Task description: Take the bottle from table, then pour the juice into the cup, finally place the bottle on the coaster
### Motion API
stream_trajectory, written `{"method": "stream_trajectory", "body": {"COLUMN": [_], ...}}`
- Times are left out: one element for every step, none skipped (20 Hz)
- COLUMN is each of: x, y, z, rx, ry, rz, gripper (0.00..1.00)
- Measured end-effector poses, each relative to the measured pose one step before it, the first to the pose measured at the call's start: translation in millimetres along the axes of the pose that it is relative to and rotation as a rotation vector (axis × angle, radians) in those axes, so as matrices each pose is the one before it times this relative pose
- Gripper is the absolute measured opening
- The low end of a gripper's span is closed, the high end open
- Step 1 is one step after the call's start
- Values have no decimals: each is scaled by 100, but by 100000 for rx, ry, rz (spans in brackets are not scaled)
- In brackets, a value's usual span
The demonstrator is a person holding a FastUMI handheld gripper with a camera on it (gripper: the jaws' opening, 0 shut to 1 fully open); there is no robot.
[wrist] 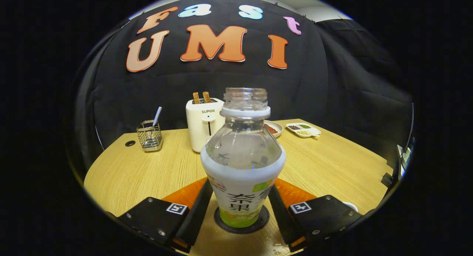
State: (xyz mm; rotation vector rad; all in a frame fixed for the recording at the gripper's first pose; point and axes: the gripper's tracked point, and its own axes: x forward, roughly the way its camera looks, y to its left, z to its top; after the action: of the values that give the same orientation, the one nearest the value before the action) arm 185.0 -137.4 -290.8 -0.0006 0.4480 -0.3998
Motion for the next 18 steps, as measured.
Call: {"method": "stream_trajectory", "body": {"x": [-211, -275, -437, -447, -537, -733, -284, -781, -934, -1039, -1201, -1248, -1410, -1450, -1233, -1282, -1205, -1219], "y": [-10, 145, 251, 287, 119, -84, -8, 104, 243, 313, 519, 668, 1001, 724, 1015, 1042, 1051, 1097], "z": [157, 199, 319, 427, 560, 670, 1082, 844, 971, 926, 1069, 1082, 1396, 1092, 1234, 1092, 1100, 1125], "rx": [548, 925, 1140, 1210, 411, -289, -678, -668, -745, -832, -400, 124, -25, -117, -346, -386, -232, -461], "ry": [-464, -280, -479, -1020, -1176, -1172, -1226, -1255, -1172, -1190, -1346, -1422, -2122, -2113, -1737, -1695, -1388, -1287], "rz": [388, 623, 1238, 1334, 670, -193, -7, 384, 609, 950, 1367, 1912, 2560, 2170, 2226, 2308, 2082, 2349], "gripper": [92, 95, 98, 97, 97, 97, 97, 97, 97, 97, 97, 97, 97, 97, 97, 97, 97, 97]}}
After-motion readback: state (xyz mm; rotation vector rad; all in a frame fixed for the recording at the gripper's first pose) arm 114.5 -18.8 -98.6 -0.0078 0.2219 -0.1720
